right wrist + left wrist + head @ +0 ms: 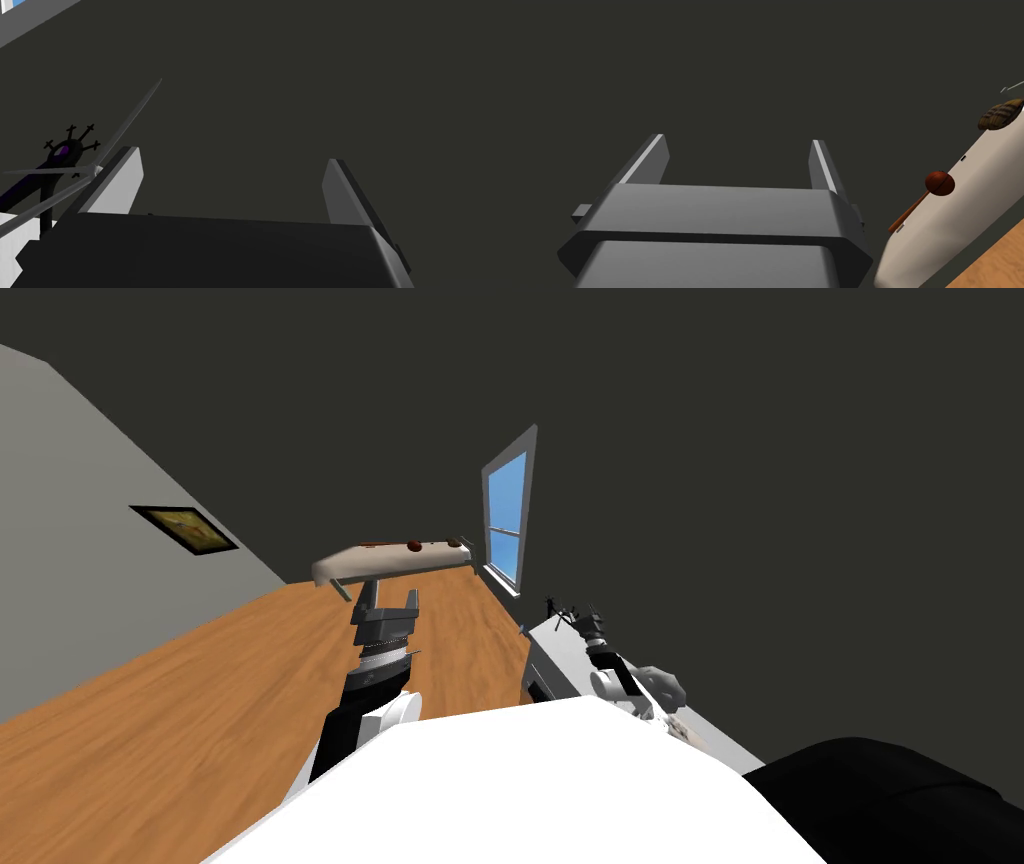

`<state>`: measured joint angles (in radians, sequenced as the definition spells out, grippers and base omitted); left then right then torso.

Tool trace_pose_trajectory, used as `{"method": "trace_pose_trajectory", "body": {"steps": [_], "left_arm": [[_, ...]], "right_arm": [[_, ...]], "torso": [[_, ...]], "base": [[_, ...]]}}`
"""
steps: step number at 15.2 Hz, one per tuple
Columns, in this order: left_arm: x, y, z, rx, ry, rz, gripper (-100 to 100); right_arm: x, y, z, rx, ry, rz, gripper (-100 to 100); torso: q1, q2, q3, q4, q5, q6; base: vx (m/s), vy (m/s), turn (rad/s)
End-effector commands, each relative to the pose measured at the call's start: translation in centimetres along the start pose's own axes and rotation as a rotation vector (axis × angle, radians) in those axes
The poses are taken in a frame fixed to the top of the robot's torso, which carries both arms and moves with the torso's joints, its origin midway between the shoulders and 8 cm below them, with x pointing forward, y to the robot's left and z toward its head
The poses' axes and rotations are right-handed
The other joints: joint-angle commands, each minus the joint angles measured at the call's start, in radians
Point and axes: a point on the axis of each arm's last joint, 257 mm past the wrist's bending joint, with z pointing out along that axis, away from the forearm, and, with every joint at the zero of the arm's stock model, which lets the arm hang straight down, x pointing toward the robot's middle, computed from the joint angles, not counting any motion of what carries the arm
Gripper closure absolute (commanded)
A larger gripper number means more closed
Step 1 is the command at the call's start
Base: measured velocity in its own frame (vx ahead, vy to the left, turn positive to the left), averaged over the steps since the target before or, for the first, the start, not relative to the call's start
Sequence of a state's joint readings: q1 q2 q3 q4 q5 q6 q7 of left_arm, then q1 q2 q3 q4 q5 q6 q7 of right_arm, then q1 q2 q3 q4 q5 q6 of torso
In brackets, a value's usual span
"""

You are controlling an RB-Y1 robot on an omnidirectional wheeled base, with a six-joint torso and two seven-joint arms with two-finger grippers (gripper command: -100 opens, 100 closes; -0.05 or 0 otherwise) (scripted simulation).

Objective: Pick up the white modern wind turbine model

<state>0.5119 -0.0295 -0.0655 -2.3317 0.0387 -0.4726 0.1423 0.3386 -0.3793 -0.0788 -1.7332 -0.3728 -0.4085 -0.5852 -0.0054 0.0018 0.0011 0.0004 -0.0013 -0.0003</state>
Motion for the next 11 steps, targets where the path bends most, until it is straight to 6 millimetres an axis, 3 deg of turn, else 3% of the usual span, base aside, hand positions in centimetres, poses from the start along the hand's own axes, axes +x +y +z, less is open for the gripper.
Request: {"method": "trace_pose_trajectory", "body": {"steps": [1, 6, 7, 8, 10, 11], "left_arm": [[0.0, 0.0, 0.0, 0.000, 0.000, 0.000, 0], [0.0, 0.0, 0.0, 0.000, 0.000, 0.000, 0], [0.0, 0.0, 0.0, 0.000, 0.000, 0.000, 0], [0.0, 0.0, 0.0, 0.000, 0.000, 0.000, 0], [0.0, 0.0, 0.0, 0.000, 0.000, 0.000, 0], [0.0, 0.0, 0.0, 0.000, 0.000, 0.000, 0]], "right_arm": [[-0.9, -0.1, 0.0, 0.002, -0.019, 0.049, -100], [-4.9, -1.2, 0.1, 0.003, -0.101, 0.197, -100], [-4.9, -1.2, 0.1, 0.002, -0.101, 0.216, -100], [-6.1, -1.5, 0.1, 0.000, -0.129, 0.252, -100], [-6.1, -1.5, 0.1, -0.002, -0.129, 0.272, -100], [-7.3, -1.9, 0.0, -0.007, -0.156, 0.322, -100]], "torso": [[0.000, 0.000, 0.000, 0.000, 0.000, 0.000], [-0.002, 0.000, 0.000, 0.000, 0.000, 0.000], [-0.002, 0.000, 0.000, 0.000, 0.000, 0.000], [-0.001, 0.000, 0.000, 0.000, 0.000, 0.000], [-0.001, 0.000, 0.000, 0.000, 0.000, 0.000], [0.000, 0.000, 0.000, 0.000, 0.000, 0.001]], "base": [[-0.051, -0.049, 0.192], [-0.056, -0.071, 0.218], [-0.065, -0.059, 0.178], [-0.070, -0.061, 0.254], [-0.055, -0.048, 0.118], [-0.041, -0.044, 0.135]]}}
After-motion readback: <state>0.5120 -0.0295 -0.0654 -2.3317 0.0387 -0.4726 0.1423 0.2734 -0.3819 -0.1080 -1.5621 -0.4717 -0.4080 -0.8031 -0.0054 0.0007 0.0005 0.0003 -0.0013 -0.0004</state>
